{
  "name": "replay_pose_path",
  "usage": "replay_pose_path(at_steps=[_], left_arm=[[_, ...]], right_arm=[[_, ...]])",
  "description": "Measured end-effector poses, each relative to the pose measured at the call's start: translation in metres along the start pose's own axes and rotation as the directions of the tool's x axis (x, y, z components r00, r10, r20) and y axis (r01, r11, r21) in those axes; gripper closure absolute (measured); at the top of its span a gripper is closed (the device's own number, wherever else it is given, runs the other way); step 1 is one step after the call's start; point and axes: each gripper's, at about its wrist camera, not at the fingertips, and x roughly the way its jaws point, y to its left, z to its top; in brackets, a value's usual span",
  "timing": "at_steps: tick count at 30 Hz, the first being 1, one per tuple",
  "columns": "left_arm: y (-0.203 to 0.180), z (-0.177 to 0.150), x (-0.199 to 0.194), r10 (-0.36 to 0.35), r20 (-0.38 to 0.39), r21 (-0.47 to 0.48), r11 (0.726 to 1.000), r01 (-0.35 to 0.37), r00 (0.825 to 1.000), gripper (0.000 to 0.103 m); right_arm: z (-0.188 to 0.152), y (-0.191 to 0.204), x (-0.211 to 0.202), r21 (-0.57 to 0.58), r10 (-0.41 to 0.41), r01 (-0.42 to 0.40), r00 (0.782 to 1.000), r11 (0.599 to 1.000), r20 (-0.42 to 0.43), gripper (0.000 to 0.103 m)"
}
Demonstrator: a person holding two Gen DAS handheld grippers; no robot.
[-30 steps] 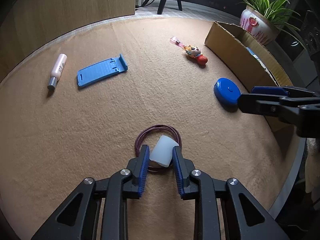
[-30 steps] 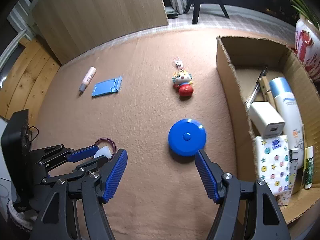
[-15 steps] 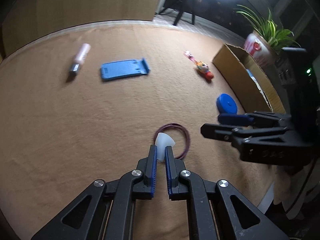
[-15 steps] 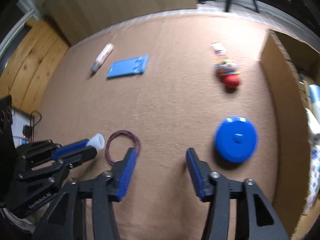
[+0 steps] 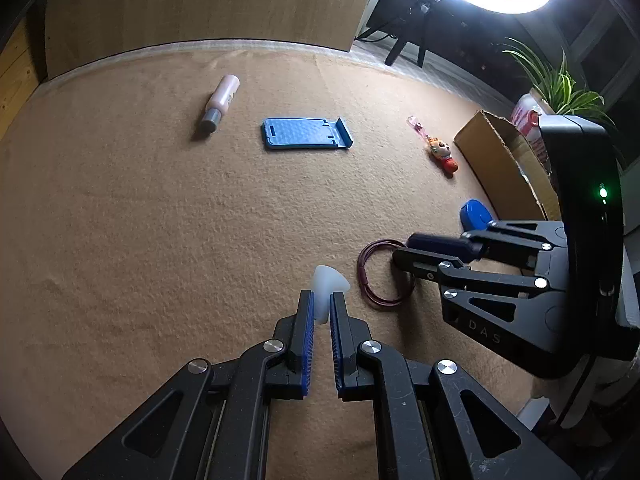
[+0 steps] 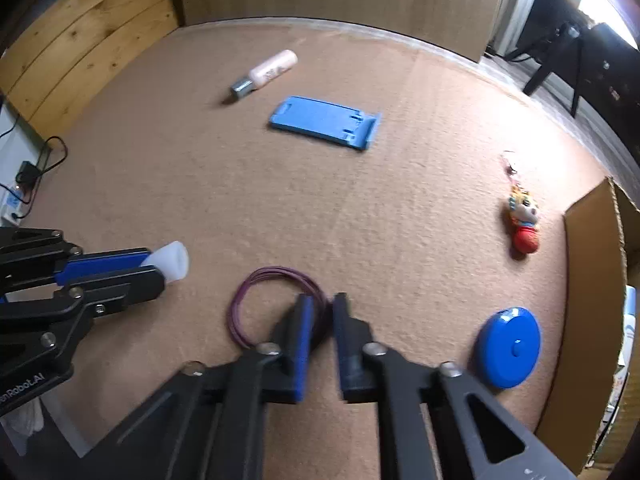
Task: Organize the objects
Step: 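Carry the white plug into the box and open the left tool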
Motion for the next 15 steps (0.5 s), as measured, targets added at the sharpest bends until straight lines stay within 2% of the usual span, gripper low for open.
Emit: replay_pose_path(at_steps=[3,7,15], left_arm=[[-0.002,0.000,0.000,-0.001,0.004,-0.002,1.000,0.001,1.000,0.095],[-0.005,0.001,-0.003,-0.004,0.012,-0.004,1.000,0.004,1.000,0.095],[-0.023,0.007,-0.007,-0.029,0.028,0.006,1.000,0.029,0.999,0.095]], right_arm=[[-0.004,-0.002,-0.002,0.014,0.010,-0.010,1.000,1.000,0.009,0.100],[-0.011,-0.014,-0.012,0.079,0.061,-0.063,0.998,0.995,0.029,0.100],[-0.032,-0.048,-0.064,0.188,0.083,-0.111,0.985,0.976,0.149,0.100]])
